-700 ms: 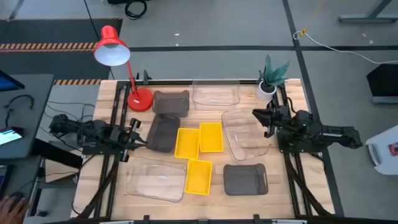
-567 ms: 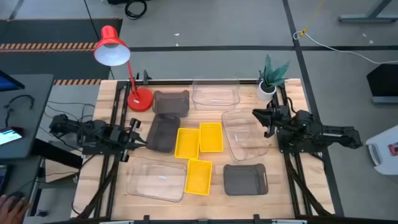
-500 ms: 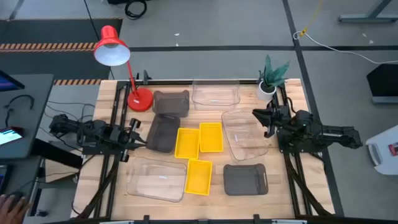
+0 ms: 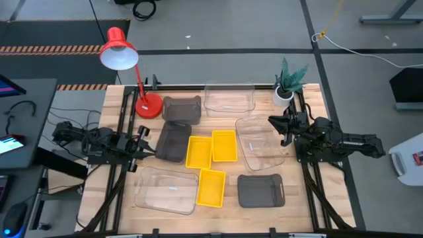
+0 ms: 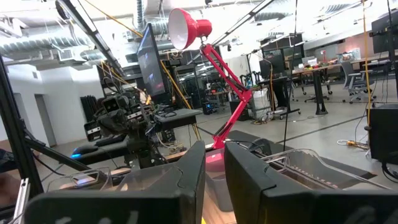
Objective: Stack baskets by color
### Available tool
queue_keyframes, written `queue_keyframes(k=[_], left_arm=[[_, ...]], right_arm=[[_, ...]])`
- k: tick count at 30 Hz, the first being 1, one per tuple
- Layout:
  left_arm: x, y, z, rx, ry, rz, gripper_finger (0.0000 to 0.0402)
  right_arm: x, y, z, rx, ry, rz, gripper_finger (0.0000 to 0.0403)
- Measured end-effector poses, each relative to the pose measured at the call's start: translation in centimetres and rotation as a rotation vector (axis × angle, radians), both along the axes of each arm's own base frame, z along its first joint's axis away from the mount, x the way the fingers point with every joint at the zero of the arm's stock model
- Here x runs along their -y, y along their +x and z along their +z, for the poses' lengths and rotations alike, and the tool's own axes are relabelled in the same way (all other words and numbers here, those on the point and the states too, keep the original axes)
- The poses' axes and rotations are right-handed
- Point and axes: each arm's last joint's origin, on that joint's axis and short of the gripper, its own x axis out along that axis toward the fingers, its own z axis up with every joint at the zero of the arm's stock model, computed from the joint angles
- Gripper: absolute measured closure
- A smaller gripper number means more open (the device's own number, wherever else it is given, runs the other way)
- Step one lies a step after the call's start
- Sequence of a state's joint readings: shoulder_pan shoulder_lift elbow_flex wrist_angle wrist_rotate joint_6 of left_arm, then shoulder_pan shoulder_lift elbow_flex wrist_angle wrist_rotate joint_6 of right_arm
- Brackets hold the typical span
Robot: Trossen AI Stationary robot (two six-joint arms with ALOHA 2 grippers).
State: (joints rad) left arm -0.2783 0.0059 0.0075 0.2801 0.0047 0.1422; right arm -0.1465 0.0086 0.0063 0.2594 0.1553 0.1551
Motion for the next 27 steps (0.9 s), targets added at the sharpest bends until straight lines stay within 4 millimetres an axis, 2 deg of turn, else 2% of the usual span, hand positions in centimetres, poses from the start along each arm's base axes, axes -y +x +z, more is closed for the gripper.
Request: queue_keyframes(k=[27], left_arm=[[0.0,0.0,-0.01,-0.001,0.0,0.0,0.0375]], right_arm=[[0.0,0.0,0.0,0.0,0.0,0.0,0.0337]])
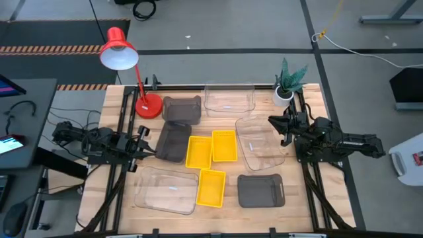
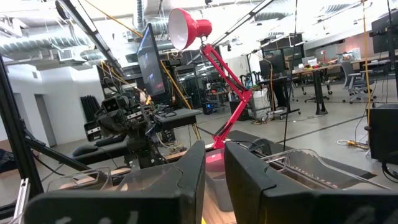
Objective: Stack baskets by color
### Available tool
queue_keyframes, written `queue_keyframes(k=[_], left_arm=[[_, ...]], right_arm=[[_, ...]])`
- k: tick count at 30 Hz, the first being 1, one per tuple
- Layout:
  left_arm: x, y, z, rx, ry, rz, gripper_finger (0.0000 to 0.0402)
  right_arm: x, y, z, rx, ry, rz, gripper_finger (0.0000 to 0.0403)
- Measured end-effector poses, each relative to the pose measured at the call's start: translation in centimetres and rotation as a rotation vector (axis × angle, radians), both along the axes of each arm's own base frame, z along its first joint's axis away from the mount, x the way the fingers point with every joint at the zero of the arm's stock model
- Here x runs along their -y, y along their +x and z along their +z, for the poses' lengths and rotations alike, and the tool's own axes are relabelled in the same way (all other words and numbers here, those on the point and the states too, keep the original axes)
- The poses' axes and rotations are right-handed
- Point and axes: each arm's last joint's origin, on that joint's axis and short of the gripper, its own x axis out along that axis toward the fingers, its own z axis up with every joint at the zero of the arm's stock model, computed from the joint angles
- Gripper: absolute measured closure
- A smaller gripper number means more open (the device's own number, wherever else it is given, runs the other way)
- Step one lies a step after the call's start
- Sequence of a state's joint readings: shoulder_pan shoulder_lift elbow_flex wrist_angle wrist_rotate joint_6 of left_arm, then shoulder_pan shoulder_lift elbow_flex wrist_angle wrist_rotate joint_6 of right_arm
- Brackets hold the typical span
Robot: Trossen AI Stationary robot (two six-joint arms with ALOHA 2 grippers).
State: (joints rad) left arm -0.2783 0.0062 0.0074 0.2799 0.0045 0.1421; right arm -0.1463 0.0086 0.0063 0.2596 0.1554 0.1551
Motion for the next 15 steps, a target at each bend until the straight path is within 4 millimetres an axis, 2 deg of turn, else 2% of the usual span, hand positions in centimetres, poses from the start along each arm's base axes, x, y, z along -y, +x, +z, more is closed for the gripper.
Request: queue_keyframes(k=[15], left_arm=[[0.0,-0.01,0.02,0.002,0.0,0.0,0.0372]], right_arm=[[0.0,0.0,0.0,0.0,0.0,0.0,0.0337]])
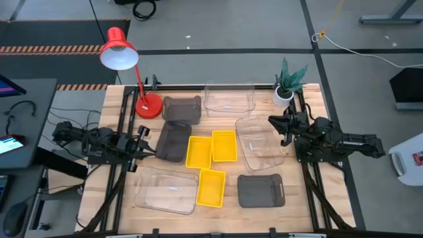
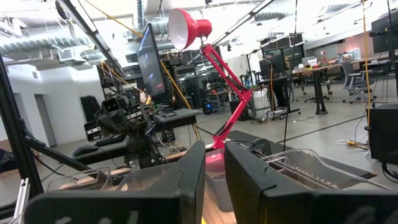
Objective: Stack baskets by color
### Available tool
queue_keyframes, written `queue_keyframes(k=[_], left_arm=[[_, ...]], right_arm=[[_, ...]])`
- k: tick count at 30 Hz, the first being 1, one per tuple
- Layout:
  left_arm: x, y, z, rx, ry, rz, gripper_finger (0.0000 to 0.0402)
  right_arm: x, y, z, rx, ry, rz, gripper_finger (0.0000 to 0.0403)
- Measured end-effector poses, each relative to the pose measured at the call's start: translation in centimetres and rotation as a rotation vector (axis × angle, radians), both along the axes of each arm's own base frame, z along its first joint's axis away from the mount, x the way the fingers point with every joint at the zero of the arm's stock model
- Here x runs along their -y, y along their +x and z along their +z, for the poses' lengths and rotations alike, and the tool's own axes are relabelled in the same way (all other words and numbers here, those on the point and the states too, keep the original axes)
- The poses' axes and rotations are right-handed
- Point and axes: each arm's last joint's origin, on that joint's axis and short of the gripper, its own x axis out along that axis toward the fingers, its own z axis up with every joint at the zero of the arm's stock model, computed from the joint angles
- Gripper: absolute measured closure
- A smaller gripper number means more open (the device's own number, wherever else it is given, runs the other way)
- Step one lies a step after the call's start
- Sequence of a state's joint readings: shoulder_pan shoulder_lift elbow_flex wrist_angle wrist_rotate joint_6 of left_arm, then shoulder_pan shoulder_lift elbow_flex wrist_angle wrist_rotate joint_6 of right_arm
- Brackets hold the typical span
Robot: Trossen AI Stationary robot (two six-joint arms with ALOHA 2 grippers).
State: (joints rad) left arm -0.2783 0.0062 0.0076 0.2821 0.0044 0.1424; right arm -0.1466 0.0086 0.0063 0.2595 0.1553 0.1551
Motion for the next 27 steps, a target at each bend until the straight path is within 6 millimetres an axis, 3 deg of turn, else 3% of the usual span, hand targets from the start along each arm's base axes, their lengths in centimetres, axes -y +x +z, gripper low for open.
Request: queue_keyframes(k=[9,16,22,27], left_arm=[[-0.1,-0.2,0.6,0.052,-0.047,-0.005,0.0366],[-0.3,-0.5,1.5,0.177,0.034,0.1,0.0373],[-0.4,-0.6,1.8,0.21,0.03,0.105,0.0369],[-0.4,-0.7,1.8,0.227,0.065,0.121,0.0366]], right_arm=[[0.0,-0.2,0.7,0.089,0.028,-0.015,0.0337],[0.4,-0.8,1.7,0.236,0.112,-0.136,0.0337],[0.2,-0.8,1.9,0.229,0.051,-0.103,0.0337],[0.1,-0.6,1.6,0.233,0.158,0.007,0.0337]])
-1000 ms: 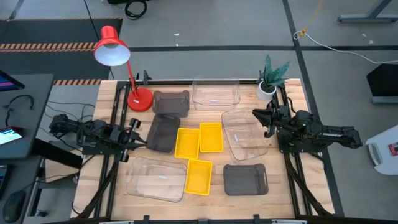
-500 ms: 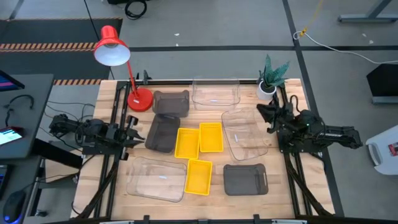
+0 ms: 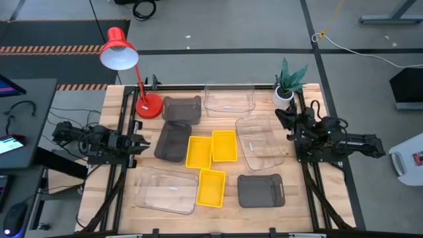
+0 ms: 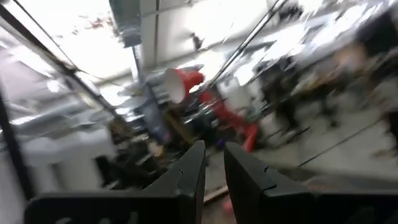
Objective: Stack baskets by color
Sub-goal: Stack the right transparent bin on the top of the top transparent bin
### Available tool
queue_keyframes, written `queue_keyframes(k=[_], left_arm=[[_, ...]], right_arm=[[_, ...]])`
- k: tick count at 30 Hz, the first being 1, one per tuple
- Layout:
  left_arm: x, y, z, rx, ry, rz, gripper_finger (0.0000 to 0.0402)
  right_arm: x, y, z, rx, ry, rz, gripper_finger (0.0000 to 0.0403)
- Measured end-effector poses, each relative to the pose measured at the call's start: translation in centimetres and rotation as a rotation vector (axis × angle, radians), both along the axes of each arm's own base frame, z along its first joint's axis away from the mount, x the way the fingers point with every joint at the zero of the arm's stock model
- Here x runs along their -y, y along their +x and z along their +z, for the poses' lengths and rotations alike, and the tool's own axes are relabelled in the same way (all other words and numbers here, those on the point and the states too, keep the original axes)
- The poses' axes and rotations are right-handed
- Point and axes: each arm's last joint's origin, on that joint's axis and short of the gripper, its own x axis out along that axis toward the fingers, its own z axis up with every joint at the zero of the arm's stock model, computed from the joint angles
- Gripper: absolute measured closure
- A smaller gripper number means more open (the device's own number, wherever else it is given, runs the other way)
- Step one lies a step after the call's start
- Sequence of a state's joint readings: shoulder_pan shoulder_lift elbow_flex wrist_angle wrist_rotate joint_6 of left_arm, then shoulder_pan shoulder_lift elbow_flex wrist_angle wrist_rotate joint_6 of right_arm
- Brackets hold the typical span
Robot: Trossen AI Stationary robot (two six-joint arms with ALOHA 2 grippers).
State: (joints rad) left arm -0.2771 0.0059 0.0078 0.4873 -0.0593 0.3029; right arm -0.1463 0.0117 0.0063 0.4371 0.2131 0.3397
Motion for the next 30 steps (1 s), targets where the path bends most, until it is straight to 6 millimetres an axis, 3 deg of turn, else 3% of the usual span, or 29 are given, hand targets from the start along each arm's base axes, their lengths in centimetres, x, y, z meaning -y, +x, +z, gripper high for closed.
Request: queue_keyframes(k=[10,16,30], left_arm=[[-0.1,0.5,-1.0,-0.14,-0.127,0.002,0.0369],[-0.1,0.5,-1.0,-0.145,-0.187,-0.023,0.0368],[-0.1,0.4,-0.8,-0.134,-0.242,-0.049,0.0366]], right_arm=[[-0.9,1.4,-1.1,-0.129,0.048,0.412,0.0337],[-0.8,2.3,-1.7,-0.234,0.038,0.415,0.0337],[-1.0,3.8,-0.2,-0.367,-0.067,0.416,0.0337]])
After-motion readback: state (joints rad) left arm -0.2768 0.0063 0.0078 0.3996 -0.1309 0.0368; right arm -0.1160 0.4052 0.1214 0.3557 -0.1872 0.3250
